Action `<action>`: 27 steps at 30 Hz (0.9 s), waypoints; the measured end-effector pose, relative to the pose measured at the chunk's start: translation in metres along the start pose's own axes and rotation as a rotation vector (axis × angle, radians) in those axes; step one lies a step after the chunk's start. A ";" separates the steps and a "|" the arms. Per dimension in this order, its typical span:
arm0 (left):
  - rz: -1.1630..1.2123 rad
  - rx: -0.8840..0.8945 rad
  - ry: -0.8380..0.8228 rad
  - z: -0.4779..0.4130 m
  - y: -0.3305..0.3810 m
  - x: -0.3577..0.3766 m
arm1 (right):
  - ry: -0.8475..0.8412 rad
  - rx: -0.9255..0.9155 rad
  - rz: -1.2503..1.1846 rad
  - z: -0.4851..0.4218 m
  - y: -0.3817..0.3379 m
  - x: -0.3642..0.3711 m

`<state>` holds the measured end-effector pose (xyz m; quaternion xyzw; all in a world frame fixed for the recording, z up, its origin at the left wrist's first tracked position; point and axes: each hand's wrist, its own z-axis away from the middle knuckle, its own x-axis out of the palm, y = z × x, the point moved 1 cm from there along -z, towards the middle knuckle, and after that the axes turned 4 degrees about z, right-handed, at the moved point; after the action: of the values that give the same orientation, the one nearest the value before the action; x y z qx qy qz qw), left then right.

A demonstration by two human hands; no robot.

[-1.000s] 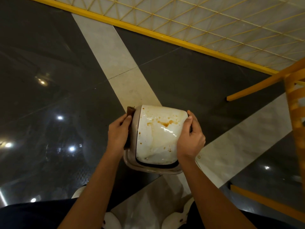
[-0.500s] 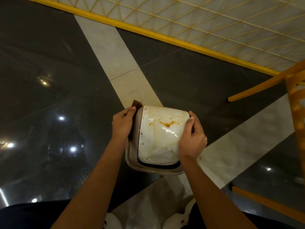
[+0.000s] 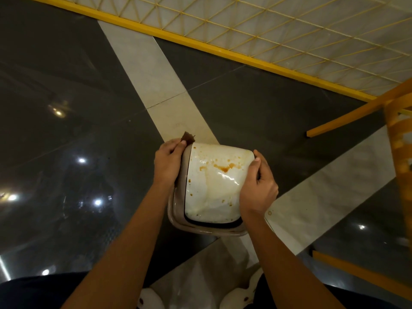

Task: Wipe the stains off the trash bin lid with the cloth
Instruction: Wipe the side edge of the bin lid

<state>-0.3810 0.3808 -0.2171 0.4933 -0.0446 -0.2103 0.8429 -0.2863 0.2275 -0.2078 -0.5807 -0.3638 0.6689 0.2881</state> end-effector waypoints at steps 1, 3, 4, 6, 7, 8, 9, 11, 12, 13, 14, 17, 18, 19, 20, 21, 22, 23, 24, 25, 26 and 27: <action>0.001 -0.008 -0.025 -0.005 0.004 0.003 | -0.001 0.002 0.002 0.000 0.000 0.000; 0.025 -0.047 -0.054 -0.007 0.006 0.005 | 0.005 -0.001 0.007 0.000 0.001 -0.001; 0.037 -0.055 -0.059 -0.004 0.004 0.003 | 0.008 -0.005 0.010 0.000 0.001 -0.001; 0.063 -0.045 -0.050 0.009 -0.003 -0.005 | 0.011 -0.006 0.009 0.000 0.000 0.000; 0.088 -0.042 -0.035 0.017 -0.007 -0.009 | 0.014 -0.007 0.006 0.000 0.000 0.000; 0.120 -0.042 -0.015 0.029 -0.012 -0.013 | 0.018 -0.010 0.003 0.000 0.000 0.000; 0.146 -0.038 0.009 0.041 -0.017 -0.017 | 0.020 -0.011 0.004 0.000 0.001 0.000; 0.159 -0.027 0.074 0.066 -0.030 -0.022 | 0.014 -0.005 0.005 0.000 0.001 0.001; 0.159 -0.029 0.098 0.075 -0.036 -0.024 | 0.012 -0.005 0.004 0.000 0.001 0.001; 0.157 -0.033 0.112 0.081 -0.042 -0.026 | 0.014 -0.008 0.004 0.000 0.001 0.001; 0.155 -0.034 0.116 0.084 -0.045 -0.026 | 0.017 -0.012 0.002 0.001 0.000 0.000; 0.120 -0.014 0.143 0.066 -0.044 -0.022 | 0.022 -0.027 -0.001 0.000 -0.001 -0.001; 0.093 0.002 0.136 0.057 -0.040 -0.019 | 0.020 -0.032 0.000 0.001 -0.002 -0.001; 0.068 0.016 0.117 0.047 -0.035 -0.016 | 0.019 -0.034 -0.001 0.001 -0.002 -0.001; 0.044 0.028 0.089 0.036 -0.030 -0.012 | 0.019 -0.033 -0.001 0.001 -0.002 -0.001; 0.011 0.046 0.056 0.025 -0.024 -0.009 | 0.019 -0.030 0.000 0.001 -0.002 -0.001; -0.030 0.067 0.024 0.016 -0.018 -0.006 | 0.016 -0.025 0.001 0.000 -0.002 -0.001; -0.066 0.080 -0.002 0.007 -0.014 -0.004 | 0.014 -0.020 -0.001 0.000 -0.002 -0.001; -0.090 0.083 -0.022 0.000 -0.010 -0.004 | 0.013 -0.015 -0.002 0.000 -0.002 -0.001; -0.103 0.080 -0.040 -0.004 -0.007 -0.003 | 0.017 -0.013 -0.004 0.000 -0.001 0.000; -0.108 0.070 -0.055 -0.005 -0.007 -0.004 | 0.024 -0.013 -0.004 0.000 -0.001 0.000; -0.102 0.058 -0.064 -0.002 -0.008 -0.006 | 0.030 -0.011 -0.006 0.000 -0.001 0.000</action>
<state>-0.3886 0.3818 -0.2246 0.5122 -0.0525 -0.2671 0.8146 -0.2863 0.2282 -0.2072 -0.5913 -0.3649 0.6571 0.2922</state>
